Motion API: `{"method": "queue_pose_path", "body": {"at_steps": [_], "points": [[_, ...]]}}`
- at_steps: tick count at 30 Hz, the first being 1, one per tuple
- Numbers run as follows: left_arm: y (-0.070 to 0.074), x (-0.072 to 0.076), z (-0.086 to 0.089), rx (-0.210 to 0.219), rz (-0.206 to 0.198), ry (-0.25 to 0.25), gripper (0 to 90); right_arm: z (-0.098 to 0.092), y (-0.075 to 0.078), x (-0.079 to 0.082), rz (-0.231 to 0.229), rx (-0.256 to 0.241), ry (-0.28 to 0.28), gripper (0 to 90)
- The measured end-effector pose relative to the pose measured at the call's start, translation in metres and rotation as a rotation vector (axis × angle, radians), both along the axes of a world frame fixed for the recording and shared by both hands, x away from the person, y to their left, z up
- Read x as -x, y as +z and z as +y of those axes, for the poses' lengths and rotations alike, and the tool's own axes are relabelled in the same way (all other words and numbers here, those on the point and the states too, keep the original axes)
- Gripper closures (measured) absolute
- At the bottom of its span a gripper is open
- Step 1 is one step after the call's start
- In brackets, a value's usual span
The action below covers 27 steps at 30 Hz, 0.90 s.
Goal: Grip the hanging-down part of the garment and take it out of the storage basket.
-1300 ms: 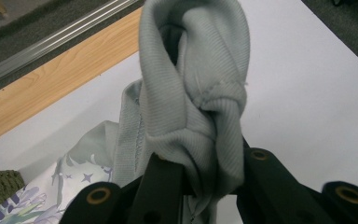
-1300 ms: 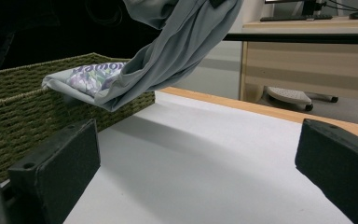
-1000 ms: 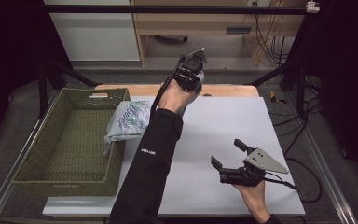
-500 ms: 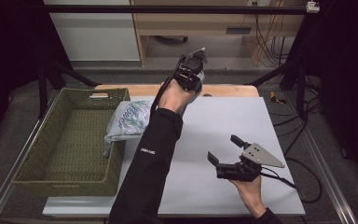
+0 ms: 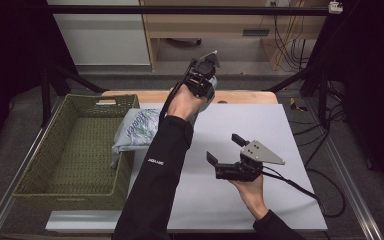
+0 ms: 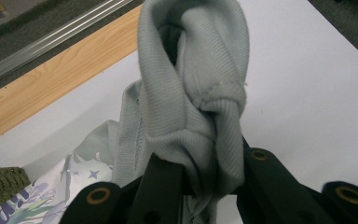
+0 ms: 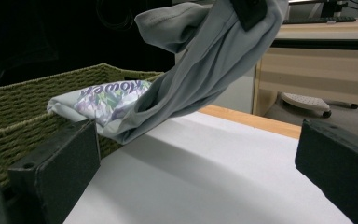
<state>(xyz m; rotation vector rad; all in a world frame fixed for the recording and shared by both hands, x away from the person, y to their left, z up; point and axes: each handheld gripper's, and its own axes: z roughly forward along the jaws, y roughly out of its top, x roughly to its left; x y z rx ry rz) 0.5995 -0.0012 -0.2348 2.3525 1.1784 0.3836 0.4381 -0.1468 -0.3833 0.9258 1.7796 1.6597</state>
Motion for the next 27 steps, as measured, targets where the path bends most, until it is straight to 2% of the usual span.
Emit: {"method": "queue_pose_path", "body": {"at_steps": [9,15,16,18,27], "points": [[0.004,0.002,0.003,0.004,-0.002,0.001,81.5,0.020,-0.003,-0.021,0.002,0.000,-0.001,0.4],[0.007,0.003,0.006,0.003,-0.006,0.000,81.5,0.032,-0.002,-0.032,-0.004,0.010,-0.004,0.4],[0.008,0.002,0.007,-0.001,-0.008,0.000,81.5,0.034,-0.002,-0.034,-0.003,0.023,-0.002,0.4],[0.008,0.002,0.009,0.001,-0.011,0.002,81.5,0.042,0.000,-0.038,0.010,0.004,0.003,0.4],[0.010,0.003,0.009,-0.002,-0.014,0.003,81.5,0.066,0.000,-0.052,0.012,0.014,0.002,0.5]]}}
